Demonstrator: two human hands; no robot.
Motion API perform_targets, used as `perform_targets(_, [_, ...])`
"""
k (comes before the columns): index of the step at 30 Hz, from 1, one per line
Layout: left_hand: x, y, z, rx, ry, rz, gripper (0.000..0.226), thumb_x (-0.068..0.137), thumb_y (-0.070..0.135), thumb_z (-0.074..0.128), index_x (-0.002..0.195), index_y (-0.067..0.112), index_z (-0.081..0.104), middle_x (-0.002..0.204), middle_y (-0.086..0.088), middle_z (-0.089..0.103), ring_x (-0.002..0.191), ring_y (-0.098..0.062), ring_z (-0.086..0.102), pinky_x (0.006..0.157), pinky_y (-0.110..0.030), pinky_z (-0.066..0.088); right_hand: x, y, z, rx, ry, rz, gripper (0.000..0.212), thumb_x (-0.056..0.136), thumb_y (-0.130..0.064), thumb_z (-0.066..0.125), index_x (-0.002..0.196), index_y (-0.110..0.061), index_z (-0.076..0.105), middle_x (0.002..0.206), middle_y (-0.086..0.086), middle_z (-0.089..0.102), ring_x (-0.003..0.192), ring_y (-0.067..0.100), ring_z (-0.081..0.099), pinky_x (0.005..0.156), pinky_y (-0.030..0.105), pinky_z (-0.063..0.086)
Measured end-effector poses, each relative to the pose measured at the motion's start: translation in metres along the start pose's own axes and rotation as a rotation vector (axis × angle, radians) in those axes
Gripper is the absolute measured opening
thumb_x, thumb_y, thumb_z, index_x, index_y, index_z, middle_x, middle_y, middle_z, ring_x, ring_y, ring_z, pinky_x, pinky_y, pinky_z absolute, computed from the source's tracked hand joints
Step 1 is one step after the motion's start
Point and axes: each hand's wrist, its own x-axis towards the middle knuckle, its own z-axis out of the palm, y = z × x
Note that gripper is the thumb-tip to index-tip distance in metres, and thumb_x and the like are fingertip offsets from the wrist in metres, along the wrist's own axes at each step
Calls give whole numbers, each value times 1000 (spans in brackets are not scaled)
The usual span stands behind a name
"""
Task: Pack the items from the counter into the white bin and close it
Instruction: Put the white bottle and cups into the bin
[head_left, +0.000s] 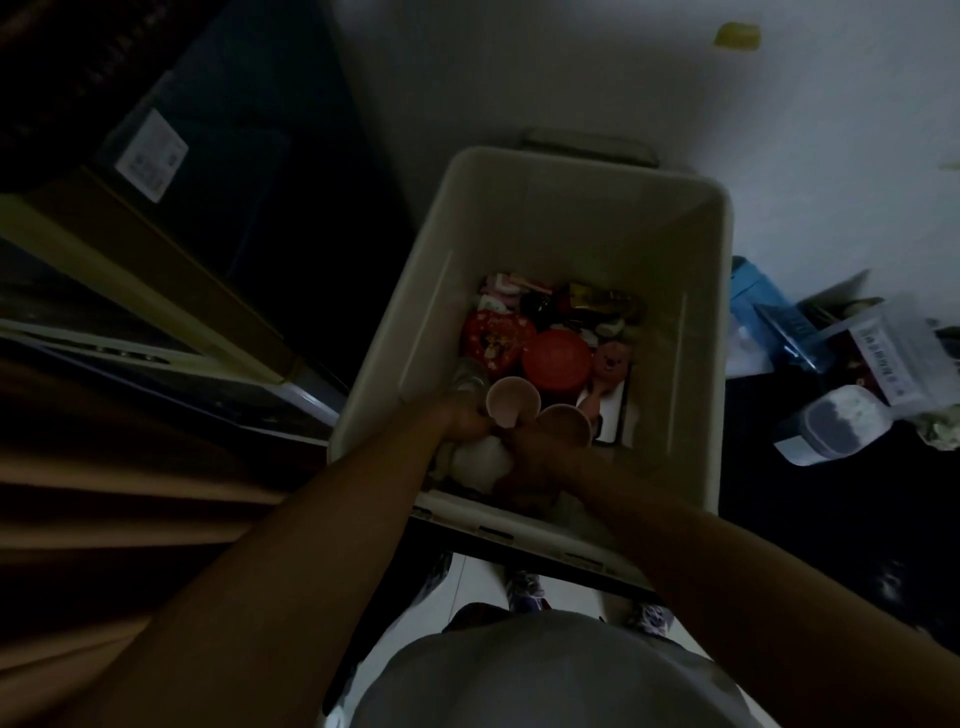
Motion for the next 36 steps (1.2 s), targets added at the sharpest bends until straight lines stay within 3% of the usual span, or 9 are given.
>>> perform_targets(5, [6,0,2,-33,39,-12,64,93,53,51,145,16,43,149,-12,41,131,-31,45,108,-43,38,-1,2,3,-45,31,-8,100,83,-47,70,155,-12,11,159,16,15,146,38,17,118,49,21])
perform_targets(7, [10,1,3,11,71,-24,61,95,48,51,144,13,44,148,-14,41,130,-31,45,107,-41,39,-4,-1,2,-84,19,-7,100,84,-57,63,155,-10,12,159,17,17,147,36,15,119,46,18])
perform_targets(9, [14,5,4,22,101,-35,61,95,44,53,145,10,41,147,-15,42,130,-30,46,107,-39,40,-7,-2,0,-56,5,23,102,79,-68,54,154,-9,21,157,18,24,144,33,25,117,43,24])
perform_targets(15, [22,12,5,-50,183,-51,67,92,36,62,145,5,37,143,-16,47,126,-30,50,102,-35,43,-14,1,-3,-103,31,20,81,92,-48,59,154,-11,21,150,15,36,133,32,41,108,43,38])
perform_targets(20, [28,9,5,-52,182,-71,70,95,31,57,150,1,26,149,-17,40,132,-29,45,105,-33,39,-12,9,4,-202,41,-20,90,91,-54,56,156,-14,9,155,16,30,140,36,27,111,47,33])
perform_targets(24, [31,9,4,-68,244,-67,68,94,28,57,149,2,28,146,-16,45,129,-28,48,101,-30,40,-11,15,9,-204,76,31,84,91,-57,53,156,-20,15,154,19,26,138,38,31,109,48,36])
perform_targets(28, [32,10,6,-126,343,-67,80,92,25,61,152,2,14,147,-16,43,129,-30,48,99,-33,42,-10,12,6,-199,30,48,78,94,-53,50,154,-15,20,151,20,31,133,37,36,105,47,40])
perform_targets(34, [32,6,6,-10,358,-32,57,96,32,54,143,4,39,145,-16,44,125,-31,50,101,-37,42,-13,11,0,-268,-1,15,105,76,-63,68,154,-18,15,153,14,30,134,37,40,107,49,39])
perform_targets(36, [32,6,6,-21,324,-44,58,96,32,54,143,2,39,142,-17,46,123,-31,52,98,-36,44,-15,7,-1,-286,33,18,112,73,-61,73,155,-17,9,152,13,33,132,37,43,107,47,38])
